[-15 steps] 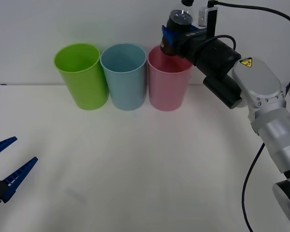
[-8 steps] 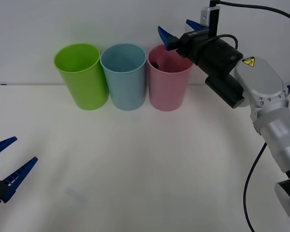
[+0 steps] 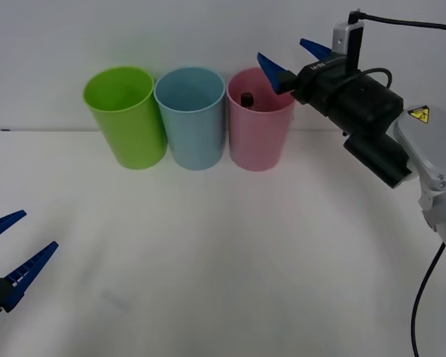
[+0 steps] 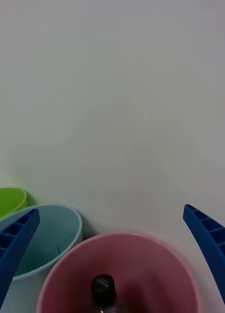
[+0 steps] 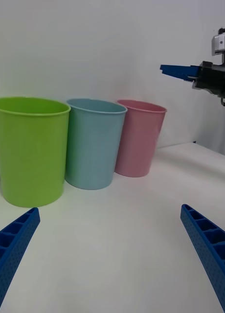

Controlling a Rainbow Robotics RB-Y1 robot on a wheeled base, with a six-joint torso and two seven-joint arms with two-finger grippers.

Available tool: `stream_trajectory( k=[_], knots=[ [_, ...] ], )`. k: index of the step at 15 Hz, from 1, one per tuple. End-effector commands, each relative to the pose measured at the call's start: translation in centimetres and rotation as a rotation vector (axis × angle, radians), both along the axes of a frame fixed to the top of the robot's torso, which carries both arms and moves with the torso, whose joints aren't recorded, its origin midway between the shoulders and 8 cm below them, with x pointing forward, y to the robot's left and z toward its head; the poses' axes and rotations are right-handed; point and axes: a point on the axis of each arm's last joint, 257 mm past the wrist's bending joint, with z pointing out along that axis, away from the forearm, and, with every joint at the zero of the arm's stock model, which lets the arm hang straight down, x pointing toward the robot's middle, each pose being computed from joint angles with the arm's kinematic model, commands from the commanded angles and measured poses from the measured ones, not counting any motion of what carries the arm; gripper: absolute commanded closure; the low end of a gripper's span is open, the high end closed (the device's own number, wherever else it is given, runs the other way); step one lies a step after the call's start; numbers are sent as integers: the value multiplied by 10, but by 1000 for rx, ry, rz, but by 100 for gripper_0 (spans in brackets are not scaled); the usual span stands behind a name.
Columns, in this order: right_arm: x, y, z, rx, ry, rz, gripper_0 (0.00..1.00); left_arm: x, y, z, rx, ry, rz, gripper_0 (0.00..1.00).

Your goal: Grasp the object on the table and drop it into the matching bin: aluminum can to the light blue bin, PET bottle to the pink bin.

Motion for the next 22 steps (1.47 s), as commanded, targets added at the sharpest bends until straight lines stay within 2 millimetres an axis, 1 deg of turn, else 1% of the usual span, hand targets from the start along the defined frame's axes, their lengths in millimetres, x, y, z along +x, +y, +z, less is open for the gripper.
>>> stream_trajectory(
  k=[1, 4, 5, 6, 11, 13, 17, 19, 20, 22],
  knots=[
    [-24, -10, -8, -14, 6, 35, 0, 0, 0, 0, 0, 0, 0, 0],
    [-54, -25, -24, -34, 23, 55, 0, 0, 0, 0, 0, 0, 0, 0],
    [-68, -30, -33, -41, 35, 62, 0, 0, 0, 0, 0, 0, 0, 0],
    [-78, -36, -37, -48, 40, 63, 0, 0, 0, 0, 0, 0, 0, 0],
    [-130, -57, -65, -93, 78, 81, 0, 0, 0, 0, 0, 0, 0, 0],
    [-146, -64, -73, -113, 89, 104, 0, 0, 0, 0, 0, 0, 0, 0],
    [-189, -81, -102, -153, 138, 132, 0, 0, 0, 0, 0, 0, 0, 0],
    [-205, -91, -113, -165, 157, 121, 0, 0, 0, 0, 0, 0, 0, 0],
    [-216, -96, -122, -176, 172, 125, 0, 0, 0, 0, 0, 0, 0, 0],
    [-229, -104, -131, -180, 185, 128, 0, 0, 0, 0, 0, 0, 0, 0]
  ],
)
